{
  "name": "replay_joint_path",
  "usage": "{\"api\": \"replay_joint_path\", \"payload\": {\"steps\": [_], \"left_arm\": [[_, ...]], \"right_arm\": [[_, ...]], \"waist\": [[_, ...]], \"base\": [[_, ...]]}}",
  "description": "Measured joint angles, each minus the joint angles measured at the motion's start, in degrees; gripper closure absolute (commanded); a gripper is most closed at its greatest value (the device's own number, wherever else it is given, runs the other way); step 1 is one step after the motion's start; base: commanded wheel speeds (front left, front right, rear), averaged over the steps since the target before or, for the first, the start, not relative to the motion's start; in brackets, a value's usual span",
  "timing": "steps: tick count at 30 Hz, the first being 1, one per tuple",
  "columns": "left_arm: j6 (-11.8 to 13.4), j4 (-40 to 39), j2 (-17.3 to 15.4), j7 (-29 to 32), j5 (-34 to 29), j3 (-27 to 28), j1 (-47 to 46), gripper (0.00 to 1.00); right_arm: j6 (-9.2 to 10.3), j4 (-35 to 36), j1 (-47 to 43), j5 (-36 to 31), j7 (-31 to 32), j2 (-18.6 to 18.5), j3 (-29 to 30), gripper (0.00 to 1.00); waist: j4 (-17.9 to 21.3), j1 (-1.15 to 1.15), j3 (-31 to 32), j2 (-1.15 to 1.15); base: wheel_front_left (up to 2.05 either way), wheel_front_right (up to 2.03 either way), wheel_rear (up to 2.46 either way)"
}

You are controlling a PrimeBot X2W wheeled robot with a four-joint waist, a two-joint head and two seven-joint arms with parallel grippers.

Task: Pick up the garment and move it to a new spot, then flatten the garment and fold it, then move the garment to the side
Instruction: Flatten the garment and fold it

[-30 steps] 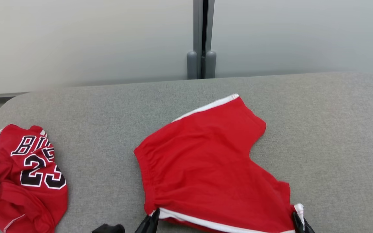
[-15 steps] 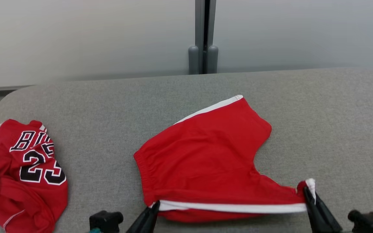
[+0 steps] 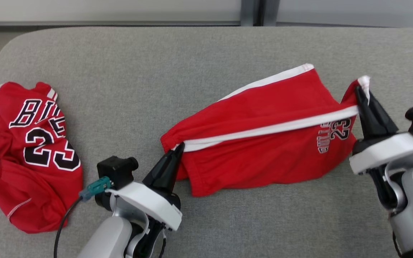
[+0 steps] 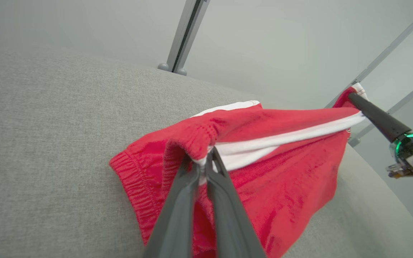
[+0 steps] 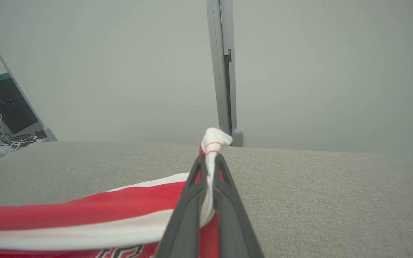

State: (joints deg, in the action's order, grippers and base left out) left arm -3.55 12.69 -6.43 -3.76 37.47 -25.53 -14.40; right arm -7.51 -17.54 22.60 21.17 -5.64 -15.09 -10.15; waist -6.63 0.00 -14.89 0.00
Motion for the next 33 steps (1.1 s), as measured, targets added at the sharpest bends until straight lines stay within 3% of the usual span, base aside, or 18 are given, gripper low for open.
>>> {"api": "replay_joint_path", "payload": {"steps": [8, 16, 17, 18, 20, 21, 27, 33], "left_arm": [[-1.1, 5.6, 1.5, -4.5, -0.3, 0.8, -7.8, 1.0], [-2.5, 12.4, 2.5, -5.9, 1.2, -0.3, -13.2, 1.0], [-2.9, 14.2, 2.6, -5.5, 1.9, -1.0, -13.8, 1.0], [-3.0, 14.8, 2.7, -5.5, 2.0, -1.4, -14.0, 1.0], [-3.2, 15.4, 2.7, -5.4, 2.4, -1.6, -14.2, 0.29], [-3.3, 15.8, 2.9, -5.6, 3.1, -1.7, -14.3, 0.0], [-3.0, 17.1, 2.6, -8.7, 2.9, -1.5, -13.2, 0.0], [1.8, 12.7, 0.7, -11.0, -1.9, 1.5, -9.4, 0.0]], "right_arm": [[-0.07, -14.2, 15.9, 3.0, -1.5, -0.8, -3.1, 1.0], [-0.08, -27.9, 23.9, 5.0, -4.5, 0.8, -4.0, 1.0], [-0.07, -30.4, 25.0, 5.2, -5.0, 1.2, -4.9, 0.77], [-0.07, -31.5, 25.3, 5.4, -5.3, 1.3, -5.1, 0.0], [-0.05, -32.5, 25.6, 5.4, -5.8, 1.4, -5.3, 0.0], [-0.04, -33.2, 25.7, 5.4, -6.5, 1.3, -5.5, 0.0], [0.01, -30.7, 23.3, 4.5, -9.1, 1.5, -7.3, 0.0], [0.01, -15.8, 15.0, -0.5, -9.4, 0.6, -4.4, 0.0]], "waist": [[-4.1, 0.0, -6.0, 0.0], [-5.9, 0.0, -9.1, 0.0], [-5.9, 0.0, -9.4, 0.0], [-5.8, 0.0, -9.4, 0.0], [-5.7, 0.0, -9.4, 0.0], [-5.7, 0.0, -9.3, 0.0], [-5.3, 0.0, -7.4, 0.0], [-3.8, 0.0, -4.9, 0.0]], "base": [[0.0, 0.0, 0.0], [0.0, 0.0, 0.0], [0.0, 0.0, 0.0], [0.0, 0.0, 0.0], [0.0, 0.0, 0.0], [0.0, 0.0, 0.0], [0.0, 0.0, 0.0], [0.0, 0.0, 0.0]]}}
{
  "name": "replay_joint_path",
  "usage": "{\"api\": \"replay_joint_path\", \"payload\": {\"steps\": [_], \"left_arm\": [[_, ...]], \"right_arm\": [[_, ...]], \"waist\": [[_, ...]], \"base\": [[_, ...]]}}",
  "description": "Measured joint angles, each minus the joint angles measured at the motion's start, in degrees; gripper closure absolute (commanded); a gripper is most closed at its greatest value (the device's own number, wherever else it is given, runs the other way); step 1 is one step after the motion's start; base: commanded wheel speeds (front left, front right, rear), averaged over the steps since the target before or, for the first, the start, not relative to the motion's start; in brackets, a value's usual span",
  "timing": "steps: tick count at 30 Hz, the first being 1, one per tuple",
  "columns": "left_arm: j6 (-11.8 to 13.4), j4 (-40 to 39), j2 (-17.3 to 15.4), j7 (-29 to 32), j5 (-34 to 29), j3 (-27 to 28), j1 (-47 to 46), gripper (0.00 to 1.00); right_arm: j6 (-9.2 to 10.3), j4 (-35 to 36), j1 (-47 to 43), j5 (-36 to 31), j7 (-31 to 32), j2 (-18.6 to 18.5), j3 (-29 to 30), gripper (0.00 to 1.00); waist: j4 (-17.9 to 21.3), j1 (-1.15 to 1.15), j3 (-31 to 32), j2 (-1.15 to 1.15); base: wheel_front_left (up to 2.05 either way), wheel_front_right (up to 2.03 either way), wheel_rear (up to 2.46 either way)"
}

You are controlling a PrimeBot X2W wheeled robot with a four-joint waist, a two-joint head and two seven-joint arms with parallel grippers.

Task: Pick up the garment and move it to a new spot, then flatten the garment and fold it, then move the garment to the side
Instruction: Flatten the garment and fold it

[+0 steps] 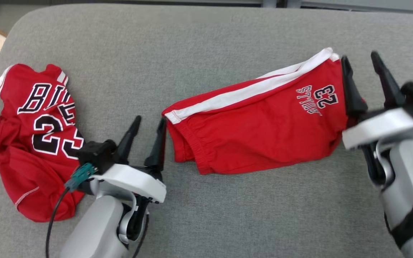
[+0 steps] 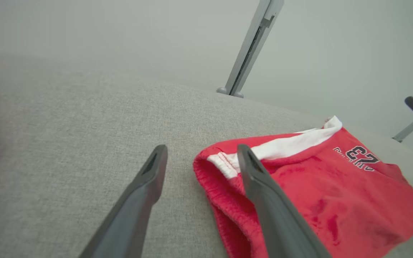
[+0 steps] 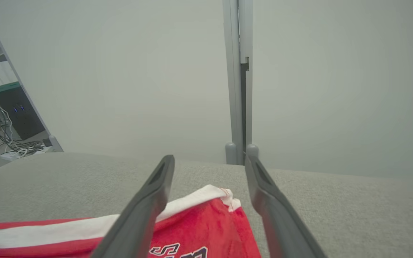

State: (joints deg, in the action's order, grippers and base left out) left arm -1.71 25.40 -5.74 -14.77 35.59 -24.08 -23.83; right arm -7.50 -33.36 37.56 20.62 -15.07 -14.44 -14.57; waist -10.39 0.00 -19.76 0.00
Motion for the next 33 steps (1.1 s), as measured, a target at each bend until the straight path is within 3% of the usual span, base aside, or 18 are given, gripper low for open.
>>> {"api": "replay_joint_path", "payload": {"steps": [6, 12, 24, 33], "left_arm": [[3.3, -10.7, -0.5, -0.2, -5.8, 5.9, 4.8, 0.0], [4.6, -16.8, -1.2, -0.2, -12.9, 9.9, 8.4, 0.0], [4.3, -14.4, -1.7, -0.2, -18.9, 10.6, 14.5, 0.0], [3.9, -13.5, -0.7, -0.2, -19.5, 11.3, 15.8, 0.0]], "right_arm": [[0.0, 10.3, -9.9, -3.0, 0.0, 0.4, 3.4, 0.0], [0.0, 16.3, -18.1, -6.1, 0.0, 0.8, 6.1, 0.0], [0.0, 28.1, -32.1, -9.0, 6.3, 3.5, 10.7, 0.0], [0.0, 32.7, -35.5, -9.4, 9.1, 4.8, 12.0, 0.0]], "waist": [[1.8, 0.0, 2.4, 0.0], [3.4, 0.0, 4.7, 0.0], [6.0, 0.0, 9.1, 0.0], [6.5, 0.0, 9.7, 0.0]], "base": [[0.0, 0.0, 0.0], [0.0, 0.0, 0.0], [0.0, 0.0, 0.0], [0.0, 0.0, 0.0]]}}
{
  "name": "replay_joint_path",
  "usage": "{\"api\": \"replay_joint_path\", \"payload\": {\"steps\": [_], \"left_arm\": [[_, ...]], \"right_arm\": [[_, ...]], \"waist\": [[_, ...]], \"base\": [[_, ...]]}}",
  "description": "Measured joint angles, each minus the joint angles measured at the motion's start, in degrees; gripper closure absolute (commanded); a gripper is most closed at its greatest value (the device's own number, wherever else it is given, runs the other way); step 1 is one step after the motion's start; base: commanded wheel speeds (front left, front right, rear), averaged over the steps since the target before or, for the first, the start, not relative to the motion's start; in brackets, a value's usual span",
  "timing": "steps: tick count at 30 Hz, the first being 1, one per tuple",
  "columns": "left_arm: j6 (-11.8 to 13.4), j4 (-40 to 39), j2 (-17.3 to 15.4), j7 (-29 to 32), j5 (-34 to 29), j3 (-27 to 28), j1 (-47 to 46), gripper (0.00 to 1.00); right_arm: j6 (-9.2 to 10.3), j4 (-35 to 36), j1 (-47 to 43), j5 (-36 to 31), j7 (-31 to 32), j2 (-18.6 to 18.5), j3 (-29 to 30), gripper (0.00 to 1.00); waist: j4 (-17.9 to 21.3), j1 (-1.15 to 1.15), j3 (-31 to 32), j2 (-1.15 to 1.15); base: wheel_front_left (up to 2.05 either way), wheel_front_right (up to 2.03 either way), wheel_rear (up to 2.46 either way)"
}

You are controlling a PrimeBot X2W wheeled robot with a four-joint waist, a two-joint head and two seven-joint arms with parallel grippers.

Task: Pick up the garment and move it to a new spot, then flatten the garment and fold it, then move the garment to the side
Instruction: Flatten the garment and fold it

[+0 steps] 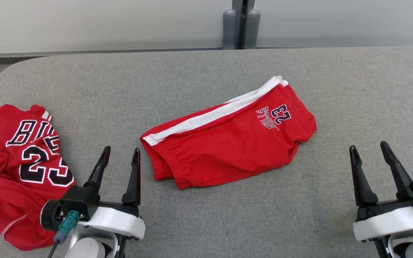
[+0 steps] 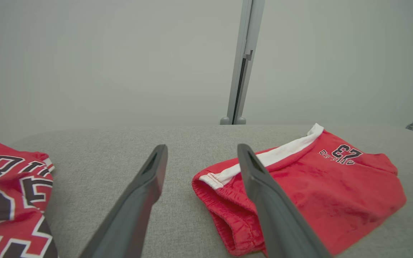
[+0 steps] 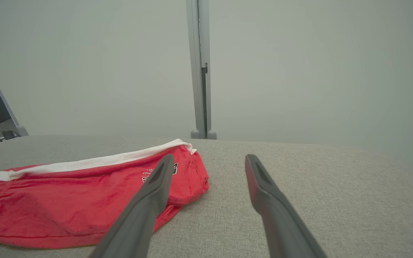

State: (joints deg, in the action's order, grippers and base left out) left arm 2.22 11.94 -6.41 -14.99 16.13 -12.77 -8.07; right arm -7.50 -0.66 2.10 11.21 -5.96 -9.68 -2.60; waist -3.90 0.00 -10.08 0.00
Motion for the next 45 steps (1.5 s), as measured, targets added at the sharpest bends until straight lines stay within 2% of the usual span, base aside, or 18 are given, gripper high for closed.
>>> {"api": "replay_joint_path", "payload": {"steps": [13, 21, 28, 34, 40, 41, 42, 43, 44, 45], "left_arm": [[-0.7, 1.0, 0.6, 0.0, -0.8, 0.4, -0.1, 0.0], [-1.8, 0.5, 1.7, 0.0, -1.0, 0.1, -3.1, 0.0], [-2.6, -0.2, 2.7, 0.0, -1.5, -0.5, -6.8, 0.0], [-3.0, -0.2, 3.3, 0.0, -1.6, -0.8, -8.0, 0.0], [-2.9, -0.3, 3.4, 0.0, -1.6, -0.5, -8.2, 0.0], [-2.9, -0.3, 3.5, 0.0, -1.6, -0.5, -8.3, 0.0], [-2.9, -0.3, 3.5, 0.0, -1.6, -0.4, -8.3, 0.0], [-2.9, -0.3, 3.5, 0.0, -1.6, -0.3, -8.3, 0.0], [-2.9, -0.3, 3.5, 0.0, -1.7, -0.2, -8.3, 0.0], [-2.9, -0.3, 3.5, 0.0, -1.8, -0.1, -8.3, 0.0]], "right_arm": [[0.0, 0.6, -1.0, -0.4, 0.8, 0.4, 0.7, 0.0], [0.0, -2.7, 2.4, -0.7, 1.9, -2.0, 1.3, 0.0], [0.0, -14.4, 12.9, 0.3, 1.7, -4.3, -0.8, 0.0], [0.0, -27.4, 20.3, 2.1, 0.8, -4.1, -3.9, 0.0], [0.0, -33.6, 23.6, 6.2, -1.3, -3.9, -7.4, 0.0], [0.0, -34.2, 23.9, 6.8, -1.6, -4.0, -8.0, 0.49], [0.0, -34.6, 24.2, 7.4, -2.2, -4.1, -8.8, 0.68], [0.0, -35.1, 24.4, 8.1, -2.3, -4.1, -9.4, 0.94], [0.0, -35.9, 24.9, 9.3, -3.1, -4.2, -10.8, 1.0], [0.0, -36.1, 24.9, 9.9, -3.8, -4.2, -11.3, 1.0]], "waist": [[-0.2, 0.0, -0.1, 0.0], [-2.6, 0.0, -3.1, 0.0], [-5.4, 0.0, -7.4, 0.0], [-7.5, 0.0, -10.1, 0.0], [-7.6, 0.0, -10.7, 0.0], [-7.5, 0.0, -10.7, 0.0], [-7.3, 0.0, -10.7, 0.0], [-7.1, 0.0, -10.7, 0.0], [-6.7, 0.0, -10.5, 0.0], [-6.5, 0.0, -10.3, 0.0]], "base": [[0.0, 0.0, 0.0], [0.0, 0.0, 0.0], [0.0, 0.0, 0.0], [0.0, 0.0, 0.0], [0.0, 0.0, 0.0], [0.0, 0.0, 0.0], [0.0, 0.0, 0.0], [0.0, 0.0, 0.0], [0.0, 0.0, 0.0], [0.0, 0.0, 0.0]]}}
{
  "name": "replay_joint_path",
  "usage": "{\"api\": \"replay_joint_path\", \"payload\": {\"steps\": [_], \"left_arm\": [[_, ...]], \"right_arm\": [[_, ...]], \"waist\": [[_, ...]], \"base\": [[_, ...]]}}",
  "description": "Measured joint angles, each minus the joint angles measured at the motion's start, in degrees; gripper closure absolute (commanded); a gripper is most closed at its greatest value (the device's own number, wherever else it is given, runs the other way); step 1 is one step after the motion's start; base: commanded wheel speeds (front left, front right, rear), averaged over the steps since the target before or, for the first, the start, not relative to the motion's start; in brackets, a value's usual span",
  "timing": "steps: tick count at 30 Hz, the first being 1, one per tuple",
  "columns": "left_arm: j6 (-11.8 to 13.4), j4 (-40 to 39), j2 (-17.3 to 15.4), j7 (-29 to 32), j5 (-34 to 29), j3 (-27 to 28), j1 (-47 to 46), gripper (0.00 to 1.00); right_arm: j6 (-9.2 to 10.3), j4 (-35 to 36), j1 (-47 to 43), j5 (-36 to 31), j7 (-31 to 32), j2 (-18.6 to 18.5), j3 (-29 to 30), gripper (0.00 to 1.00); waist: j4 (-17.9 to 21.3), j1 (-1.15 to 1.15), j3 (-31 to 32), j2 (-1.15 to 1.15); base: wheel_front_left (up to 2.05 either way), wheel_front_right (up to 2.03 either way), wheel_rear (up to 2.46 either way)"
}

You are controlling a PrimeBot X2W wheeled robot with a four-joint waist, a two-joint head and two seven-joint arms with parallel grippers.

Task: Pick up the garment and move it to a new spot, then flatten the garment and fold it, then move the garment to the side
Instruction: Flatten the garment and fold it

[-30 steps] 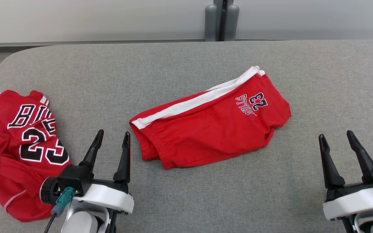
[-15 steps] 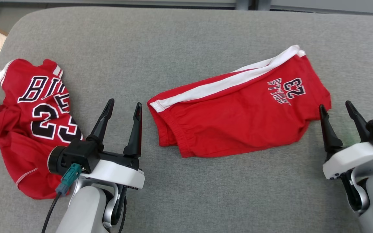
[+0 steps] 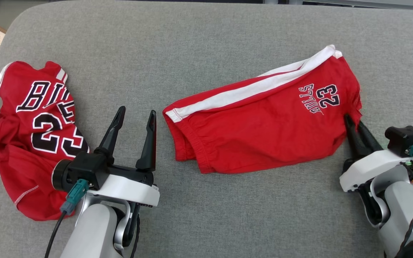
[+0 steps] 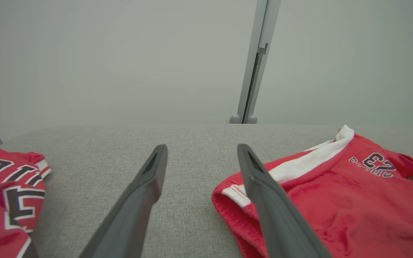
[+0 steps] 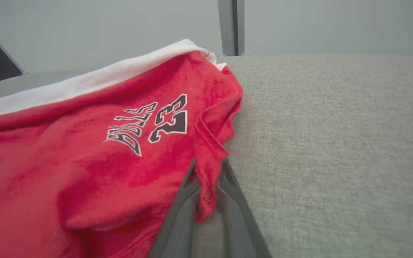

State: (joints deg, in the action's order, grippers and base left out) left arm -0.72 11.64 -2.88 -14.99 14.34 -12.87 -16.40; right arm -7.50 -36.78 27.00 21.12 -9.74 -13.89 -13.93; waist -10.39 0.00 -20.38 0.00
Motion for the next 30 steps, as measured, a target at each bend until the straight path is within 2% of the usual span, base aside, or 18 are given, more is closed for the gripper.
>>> {"api": "replay_joint_path", "payload": {"steps": [8, 18, 30], "left_arm": [[-0.3, 0.7, 0.0, 0.0, -0.3, 0.4, 1.1, 0.0], [-0.7, 1.1, 0.1, 0.0, -0.9, 1.2, 2.7, 0.0], [-1.1, 1.5, 0.0, 0.0, -1.1, 1.7, 4.3, 0.0]], "right_arm": [[0.0, 0.1, -4.6, 3.7, -3.6, 1.1, -0.7, 1.0], [-0.03, 4.4, -16.1, 4.7, -5.2, 4.1, 5.8, 1.0], [-0.08, 4.6, -19.3, 3.5, -5.4, 6.0, 9.1, 1.0]], "waist": [[1.7, 0.0, 2.5, 0.0], [4.4, 0.0, 5.9, 0.0], [5.9, 0.0, 7.1, 0.0]], "base": [[0.0, 0.0, 0.0], [0.0, 0.0, 0.0], [0.0, 0.0, 0.0]]}}
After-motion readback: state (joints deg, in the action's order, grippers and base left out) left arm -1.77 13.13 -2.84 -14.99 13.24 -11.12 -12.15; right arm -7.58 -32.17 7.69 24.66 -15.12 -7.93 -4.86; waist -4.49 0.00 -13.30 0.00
